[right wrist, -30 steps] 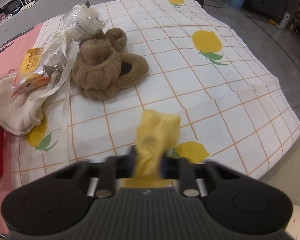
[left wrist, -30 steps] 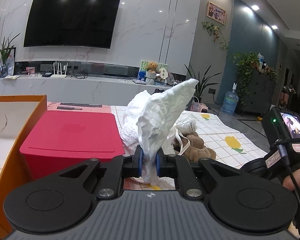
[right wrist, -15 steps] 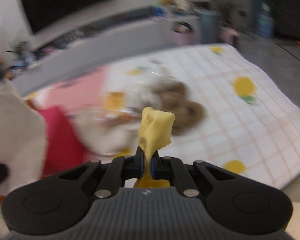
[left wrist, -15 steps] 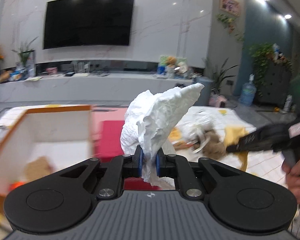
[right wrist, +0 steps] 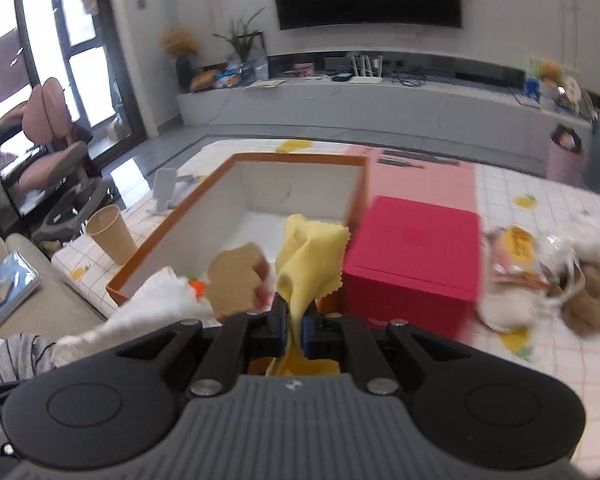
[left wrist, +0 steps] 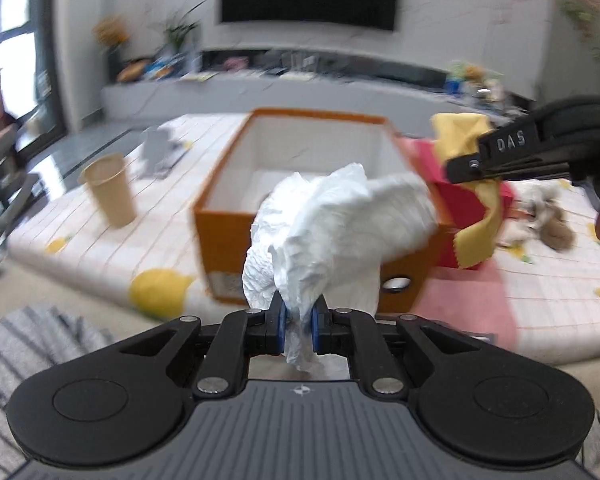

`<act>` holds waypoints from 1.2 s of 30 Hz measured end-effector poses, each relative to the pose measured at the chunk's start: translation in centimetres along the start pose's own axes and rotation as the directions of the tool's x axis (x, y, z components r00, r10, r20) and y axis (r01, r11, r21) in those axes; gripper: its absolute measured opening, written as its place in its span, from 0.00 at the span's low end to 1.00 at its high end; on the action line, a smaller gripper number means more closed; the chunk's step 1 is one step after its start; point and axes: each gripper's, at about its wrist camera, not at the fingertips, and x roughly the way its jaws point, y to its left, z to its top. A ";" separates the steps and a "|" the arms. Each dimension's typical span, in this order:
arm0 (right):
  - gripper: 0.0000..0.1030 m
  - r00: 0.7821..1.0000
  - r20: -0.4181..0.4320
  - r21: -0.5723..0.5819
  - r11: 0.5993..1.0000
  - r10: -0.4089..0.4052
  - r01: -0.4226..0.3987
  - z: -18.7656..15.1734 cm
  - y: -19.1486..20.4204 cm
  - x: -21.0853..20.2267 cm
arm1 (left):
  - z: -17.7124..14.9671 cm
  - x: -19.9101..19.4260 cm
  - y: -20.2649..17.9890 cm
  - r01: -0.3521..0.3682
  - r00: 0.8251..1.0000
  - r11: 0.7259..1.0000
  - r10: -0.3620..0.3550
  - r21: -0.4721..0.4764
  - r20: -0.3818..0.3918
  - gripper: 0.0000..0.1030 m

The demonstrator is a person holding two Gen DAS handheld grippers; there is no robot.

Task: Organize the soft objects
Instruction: 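Lift the white cloth and yellow cloth and carry both over the white box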

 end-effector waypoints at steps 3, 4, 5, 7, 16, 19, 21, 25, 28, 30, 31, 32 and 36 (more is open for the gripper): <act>0.04 0.999 -0.026 -0.037 0.999 -0.034 0.033 0.0 1.5 2.5 | 1.2 1.0 1.2 -0.072 0.997 0.996 0.071 -0.044 -0.006 0.12; 0.04 0.999 -0.033 -0.050 0.998 -0.035 0.033 -0.1 1.8 3.2 | 1.5 1.4 1.6 -0.078 0.997 0.995 0.077 -0.061 -0.011 0.12; 0.04 0.998 -0.045 -0.065 0.997 -0.040 0.037 -0.2 2.2 3.9 | 1.8 1.7 2.0 -0.075 0.997 0.994 0.074 -0.077 -0.013 0.12; 0.04 0.996 -0.079 -0.072 0.996 -0.050 0.045 -0.4 2.3 5.3 | 2.1 2.0 2.8 -0.084 0.996 0.992 0.085 -0.094 -0.001 0.12; 0.03 0.991 -0.116 -0.083 0.995 -0.059 0.050 -1.2 2.2 7.9 | 3.5 4.5 3.3 -0.079 0.997 0.992 0.079 -0.099 -0.013 0.12; 0.03 0.992 -0.107 -0.089 0.995 -0.062 0.053 -1.2 2.5 8.2 | 3.8 5.0 3.1 -0.091 0.996 0.991 0.091 -0.099 -0.004 0.12; 0.03 0.993 -0.099 -0.097 0.994 -0.065 0.055 -1.1 2.7 8.5 | 4.1 5.5 3.2 -0.095 0.995 0.990 0.095 -0.101 -0.006 0.12; 0.02 0.993 -0.098 -0.110 0.992 -0.069 0.058 -1.1 2.8 8.7 | 4.2 5.5 3.0 -0.095 0.995 0.991 0.095 -0.096 -0.011 0.12; 0.03 0.995 -0.083 -0.078 0.996 -0.050 0.043 -1.0 2.4 8.2 | 4.4 4.7 3.5 -0.089 0.996 0.989 0.088 -0.117 -0.016 0.12; 0.03 0.999 0.000 -0.062 0.997 -0.036 0.036 -1.1 2.1 6.8 | 5.3 3.9 3.9 -0.065 0.998 0.990 0.067 -0.126 0.009 0.12; 0.03 1.000 0.005 -0.083 0.996 -0.030 0.030 -0.8 2.3 6.6 | 5.9 3.5 4.0 -0.055 0.998 0.991 0.059 -0.119 0.027 0.12; 0.03 0.999 0.009 -0.095 0.995 -0.035 0.035 -0.4 2.6 6.5 | 6.5 3.3 4.1 -0.047 0.998 0.993 0.052 -0.112 0.044 0.12; 0.03 0.998 0.058 -0.084 0.996 -0.034 0.039 1.7 2.7 5.7 | 9.8 3.4 4.7 -0.004 0.997 0.992 0.014 -0.130 0.077 0.12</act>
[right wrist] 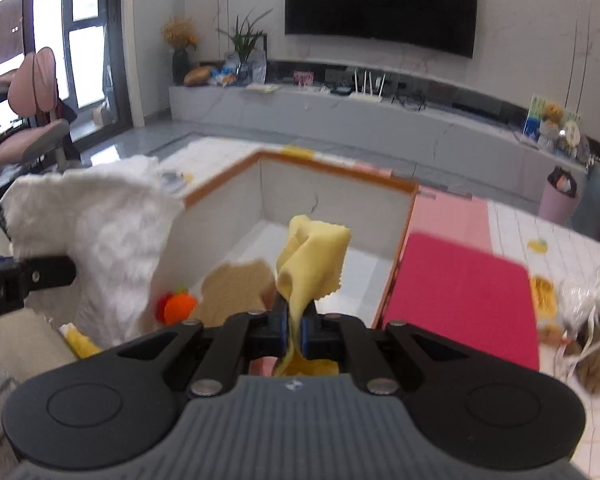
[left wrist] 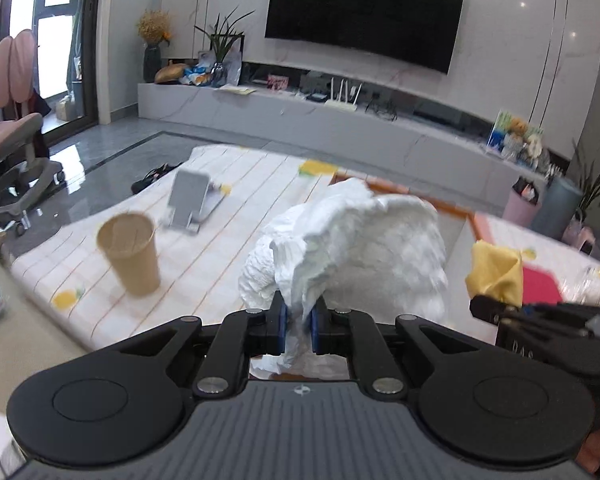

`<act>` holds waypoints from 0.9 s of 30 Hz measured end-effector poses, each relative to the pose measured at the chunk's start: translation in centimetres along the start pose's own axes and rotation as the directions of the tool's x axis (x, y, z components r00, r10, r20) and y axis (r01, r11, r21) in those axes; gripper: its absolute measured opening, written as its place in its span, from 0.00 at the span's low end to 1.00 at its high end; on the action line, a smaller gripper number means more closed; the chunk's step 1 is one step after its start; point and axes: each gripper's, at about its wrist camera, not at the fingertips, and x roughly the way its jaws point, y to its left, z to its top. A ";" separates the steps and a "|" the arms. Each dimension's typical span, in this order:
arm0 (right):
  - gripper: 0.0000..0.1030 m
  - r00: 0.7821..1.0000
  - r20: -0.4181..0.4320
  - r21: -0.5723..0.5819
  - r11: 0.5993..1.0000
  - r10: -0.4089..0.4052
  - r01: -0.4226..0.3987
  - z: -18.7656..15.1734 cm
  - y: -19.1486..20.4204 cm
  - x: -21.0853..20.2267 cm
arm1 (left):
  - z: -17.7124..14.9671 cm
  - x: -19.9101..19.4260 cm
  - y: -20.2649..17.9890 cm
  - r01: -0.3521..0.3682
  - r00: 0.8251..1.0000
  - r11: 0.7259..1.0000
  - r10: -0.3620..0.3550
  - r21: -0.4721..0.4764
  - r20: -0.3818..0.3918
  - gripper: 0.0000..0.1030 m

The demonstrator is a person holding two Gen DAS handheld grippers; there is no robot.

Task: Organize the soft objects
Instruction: 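Lift the white cloth and yellow cloth and carry both over the white box, then open the left gripper to drop the white cloth into the box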

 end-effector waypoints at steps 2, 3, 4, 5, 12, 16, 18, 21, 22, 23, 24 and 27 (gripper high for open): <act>0.03 1.000 0.013 0.017 1.000 0.019 -0.019 1.3 -0.3 0.1 | 1.6 0.8 -0.3 0.035 0.999 0.999 -0.035 0.009 0.012 0.12; 0.03 1.000 0.017 0.024 0.999 0.025 -0.026 2.0 -0.5 0.3 | 2.5 1.4 -0.6 0.050 0.999 0.999 -0.050 0.021 0.016 0.11; 0.03 0.999 0.022 0.026 0.999 0.026 -0.026 2.6 -0.7 0.5 | 3.3 2.1 -0.8 0.060 0.998 0.997 -0.061 0.042 0.018 0.11; 0.03 0.999 0.022 0.024 0.999 0.026 -0.027 3.2 -0.8 0.9 | 4.1 2.9 -1.3 0.066 0.998 0.996 -0.067 0.064 0.017 0.11; 0.03 0.993 -0.090 0.047 0.996 0.074 -0.070 6.6 -2.3 6.7 | 7.6 11.0 -4.0 0.107 0.990 0.986 -0.093 0.131 -0.104 0.11; 0.03 0.978 -0.190 0.025 0.996 0.086 -0.083 6.9 -2.6 10.8 | 6.9 14.5 -5.2 0.125 0.987 0.974 -0.102 0.189 -0.127 0.11; 0.03 0.968 -0.232 -0.035 0.994 0.096 -0.107 6.4 -2.4 12.5 | 5.9 15.6 -5.6 0.102 0.989 0.966 -0.075 0.235 -0.124 0.11; 0.03 0.958 -0.280 -0.113 0.989 0.057 -0.092 5.9 -2.2 14.5 | 4.6 17.2 -6.1 0.077 0.989 0.960 -0.040 0.268 -0.141 0.11; 0.03 0.956 -0.289 -0.121 0.988 0.052 -0.090 5.8 -2.2 15.0 | 4.2 17.7 -6.1 0.074 0.987 0.959 -0.031 0.272 -0.156 0.11; 0.03 0.954 -0.298 -0.143 0.986 0.038 -0.084 5.7 -2.2 15.5 | 4.0 18.2 -6.0 0.071 0.984 0.961 -0.024 0.267 -0.174 0.11; 0.03 0.951 -0.308 -0.155 0.984 0.030 -0.082 5.6 -2.0 15.9 | 3.8 18.5 -5.8 0.067 0.982 0.961 -0.017 0.266 -0.186 0.11; 0.03 0.940 -0.341 -0.178 0.981 0.016 -0.081 5.3 -1.7 17.1 | 3.4 18.9 -5.2 0.061 0.980 0.960 -0.005 0.274 -0.197 0.11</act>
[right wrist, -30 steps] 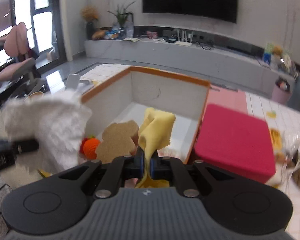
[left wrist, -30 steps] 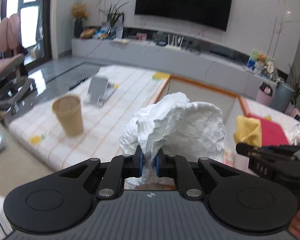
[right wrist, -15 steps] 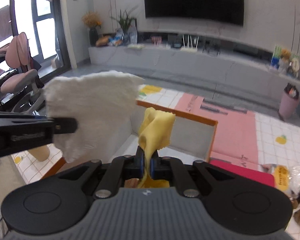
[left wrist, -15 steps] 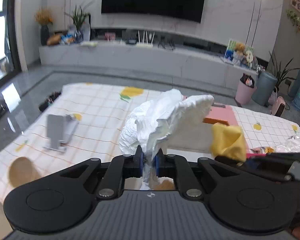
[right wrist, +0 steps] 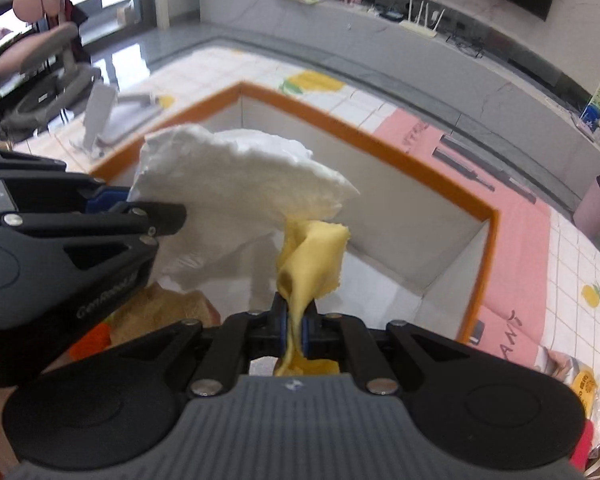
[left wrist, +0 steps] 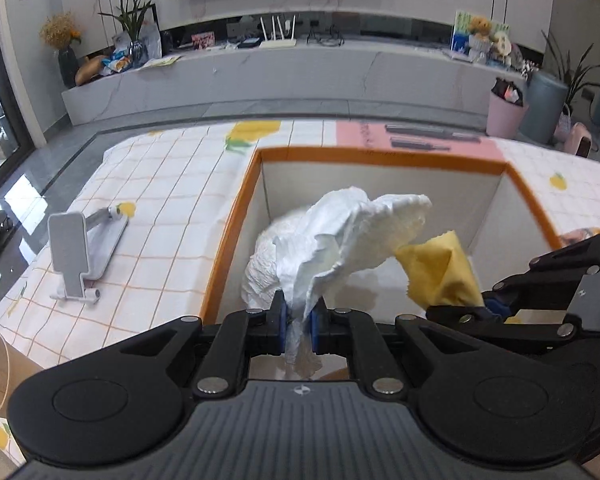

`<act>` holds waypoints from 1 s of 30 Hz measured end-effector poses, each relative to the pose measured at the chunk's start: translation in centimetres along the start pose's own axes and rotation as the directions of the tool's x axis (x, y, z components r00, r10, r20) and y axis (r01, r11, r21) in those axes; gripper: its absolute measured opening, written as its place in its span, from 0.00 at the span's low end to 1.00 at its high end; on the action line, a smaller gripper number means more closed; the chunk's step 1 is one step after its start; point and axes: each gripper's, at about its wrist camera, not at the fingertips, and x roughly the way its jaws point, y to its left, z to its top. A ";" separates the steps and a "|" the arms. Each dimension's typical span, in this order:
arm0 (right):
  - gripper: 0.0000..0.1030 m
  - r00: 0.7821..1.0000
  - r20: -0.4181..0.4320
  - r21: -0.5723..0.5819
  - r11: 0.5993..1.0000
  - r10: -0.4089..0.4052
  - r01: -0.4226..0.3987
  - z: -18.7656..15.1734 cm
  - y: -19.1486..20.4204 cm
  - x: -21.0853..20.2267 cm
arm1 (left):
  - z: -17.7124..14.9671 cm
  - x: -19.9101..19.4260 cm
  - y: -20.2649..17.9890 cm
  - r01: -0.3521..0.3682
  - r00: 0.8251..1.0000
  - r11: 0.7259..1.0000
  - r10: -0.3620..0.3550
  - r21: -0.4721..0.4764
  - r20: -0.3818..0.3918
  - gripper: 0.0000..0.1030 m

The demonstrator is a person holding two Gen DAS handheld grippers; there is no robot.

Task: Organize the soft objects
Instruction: 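Open the left gripper to drop the white cloth into the box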

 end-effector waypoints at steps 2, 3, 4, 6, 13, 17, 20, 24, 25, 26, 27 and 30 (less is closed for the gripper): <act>0.03 1.000 -0.007 -0.025 1.000 -0.003 0.003 0.2 0.2 0.3 | 0.0 -0.2 0.3 0.009 1.000 1.000 -0.009 0.002 0.012 0.11; 0.04 1.000 -0.003 -0.037 0.999 -0.004 0.004 0.4 0.3 0.4 | 0.1 -0.3 0.4 0.014 1.000 1.000 -0.014 0.000 0.015 0.11; 0.04 1.000 -0.007 -0.052 0.999 -0.012 0.011 0.5 0.5 0.5 | 0.1 -0.3 0.6 0.018 1.000 1.000 -0.018 0.003 0.017 0.11; 0.04 0.999 -0.032 -0.073 0.997 -0.029 0.026 0.6 0.9 0.8 | 0.2 -0.2 0.9 0.022 1.000 1.000 -0.022 0.005 0.017 0.12; 0.04 0.997 -0.047 -0.077 0.995 -0.067 0.063 0.5 1.0 1.1 | 0.4 -0.8 1.2 0.073 0.997 0.997 -0.072 -0.008 0.031 0.48; 0.05 0.996 -0.048 -0.058 0.995 -0.080 0.077 0.6 0.8 1.0 | 0.7 -2.4 1.2 0.121 0.988 0.993 -0.120 -0.002 0.100 0.75; 0.05 0.995 -0.050 -0.059 0.995 -0.088 0.085 0.7 0.9 0.5 | 1.0 -4.4 1.7 0.122 0.977 0.992 -0.119 -0.008 0.177 0.80; 0.05 0.992 -0.041 -0.063 0.991 -0.118 0.115 1.2 1.2 0.1 | 1.5 -6.0 3.2 0.127 0.972 0.990 -0.112 -0.061 0.209 0.81; 0.05 0.991 -0.042 -0.060 0.990 -0.128 0.125 1.4 1.5 0.0 | 1.5 -6.2 3.6 0.135 0.971 0.988 -0.117 -0.074 0.208 0.81; 0.05 0.989 -0.047 -0.058 0.989 -0.139 0.136 1.4 1.7 0.1 | 1.6 -6.2 4.1 0.139 0.971 0.986 -0.119 -0.087 0.205 0.81; 0.05 0.987 -0.059 -0.056 0.988 -0.150 0.147 1.6 1.9 0.3 | 1.6 -6.1 4.5 0.137 0.973 0.986 -0.115 -0.099 0.198 0.81; 0.05 0.979 -0.093 -0.057 0.982 -0.184 0.179 1.9 2.8 1.2 | 1.6 -5.9 5.4 0.111 0.979 0.986 -0.087 -0.124 0.183 0.81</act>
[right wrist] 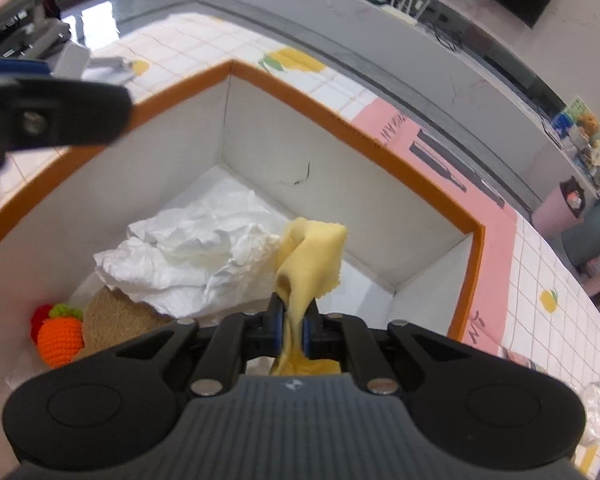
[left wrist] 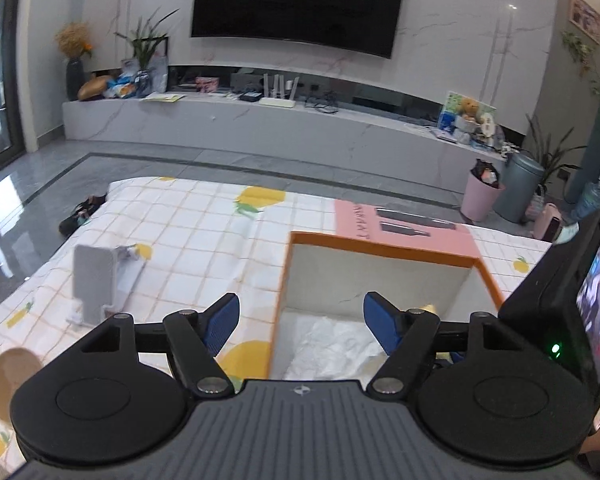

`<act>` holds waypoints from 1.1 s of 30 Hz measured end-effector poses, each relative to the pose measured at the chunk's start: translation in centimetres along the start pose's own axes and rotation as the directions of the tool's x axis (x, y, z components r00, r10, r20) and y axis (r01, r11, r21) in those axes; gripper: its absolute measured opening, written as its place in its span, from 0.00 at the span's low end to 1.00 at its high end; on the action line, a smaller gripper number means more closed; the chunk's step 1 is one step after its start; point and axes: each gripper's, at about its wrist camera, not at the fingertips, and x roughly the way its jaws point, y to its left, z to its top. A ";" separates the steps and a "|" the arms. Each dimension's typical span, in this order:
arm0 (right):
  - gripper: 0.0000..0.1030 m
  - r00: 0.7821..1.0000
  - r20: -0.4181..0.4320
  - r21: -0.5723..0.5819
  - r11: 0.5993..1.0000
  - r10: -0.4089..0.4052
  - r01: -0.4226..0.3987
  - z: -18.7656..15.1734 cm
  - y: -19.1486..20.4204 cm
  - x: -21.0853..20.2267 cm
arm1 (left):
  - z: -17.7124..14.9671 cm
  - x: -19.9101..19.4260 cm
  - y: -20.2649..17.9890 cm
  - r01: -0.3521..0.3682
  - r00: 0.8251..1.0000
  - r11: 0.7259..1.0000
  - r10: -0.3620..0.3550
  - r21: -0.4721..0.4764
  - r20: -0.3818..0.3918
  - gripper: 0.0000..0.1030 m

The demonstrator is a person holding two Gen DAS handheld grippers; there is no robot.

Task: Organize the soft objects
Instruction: 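Open the left gripper to drop the white cloth into the box, then open the right gripper to drop the yellow cloth into the box, then withdraw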

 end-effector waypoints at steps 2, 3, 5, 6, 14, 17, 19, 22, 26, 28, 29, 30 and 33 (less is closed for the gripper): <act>0.05 0.999 -0.020 0.015 0.999 -0.030 0.030 0.3 0.4 0.5 | 0.0 0.1 0.5 -0.030 0.999 0.999 0.029 -0.020 -0.015 0.81; 0.06 0.999 -0.031 0.029 0.999 -0.044 0.045 0.4 0.5 0.7 | 0.0 0.2 0.8 -0.038 0.999 0.999 0.037 -0.033 -0.022 0.81; 0.07 0.998 -0.044 0.051 0.998 -0.037 0.039 0.6 0.6 1.1 | 0.0 0.2 1.4 -0.037 0.999 0.998 0.036 -0.052 -0.034 0.81; 0.13 0.998 -0.044 0.056 0.998 -0.033 0.035 0.9 0.7 1.2 | -0.2 0.2 1.7 -0.037 0.999 0.998 0.035 -0.056 -0.039 0.81; 0.53 0.986 0.169 0.084 0.996 0.019 -0.033 -0.1 0.8 -3.3 | -0.2 -0.7 1.8 -0.083 0.996 0.994 0.080 -0.067 -0.048 0.81; 0.82 0.963 0.269 0.087 0.994 0.035 -0.060 -1.3 0.5 -5.9 | -0.1 -1.8 1.1 -0.067 0.998 0.996 0.066 -0.058 -0.020 0.81; 0.82 0.949 0.310 0.089 0.992 0.054 -0.085 -2.1 0.2 -7.7 | 0.0 -2.6 0.6 -0.066 0.998 0.996 0.066 -0.059 -0.002 0.81; 0.87 0.931 0.362 0.104 0.990 0.047 -0.090 -3.7 -0.7 -10.2 | 0.1 -3.6 -0.3 -0.050 0.998 0.997 0.051 -0.065 0.020 0.81; 0.92 0.911 0.413 0.149 0.986 0.011 -0.079 -6.3 -3.1 -13.4 | -0.1 -4.6 -1.9 0.005 1.000 0.998 -0.004 -0.056 0.031 0.82; 0.93 0.912 0.409 0.172 0.982 0.000 -0.077 -8.0 -4.5 -14.9 | -0.4 -4.9 -2.9 0.038 0.999 0.998 -0.037 -0.051 0.016 0.82; 0.93 0.915 0.403 0.176 0.982 -0.010 -0.067 -8.9 -5.3 -15.6 | -0.6 -5.1 -3.3 0.061 0.998 0.997 -0.060 -0.050 0.006 0.82; 0.93 0.919 0.393 0.179 0.983 -0.027 -0.048 -9.8 -5.9 -16.1 | -0.9 -5.2 -3.9 0.085 0.996 0.995 -0.085 -0.053 -0.007 0.82; 0.95 0.940 0.333 0.216 0.976 -0.077 0.003 -12.6 -8.2 -16.8 | -1.8 -5.6 -5.9 0.138 0.989 0.988 -0.140 -0.070 -0.035 0.82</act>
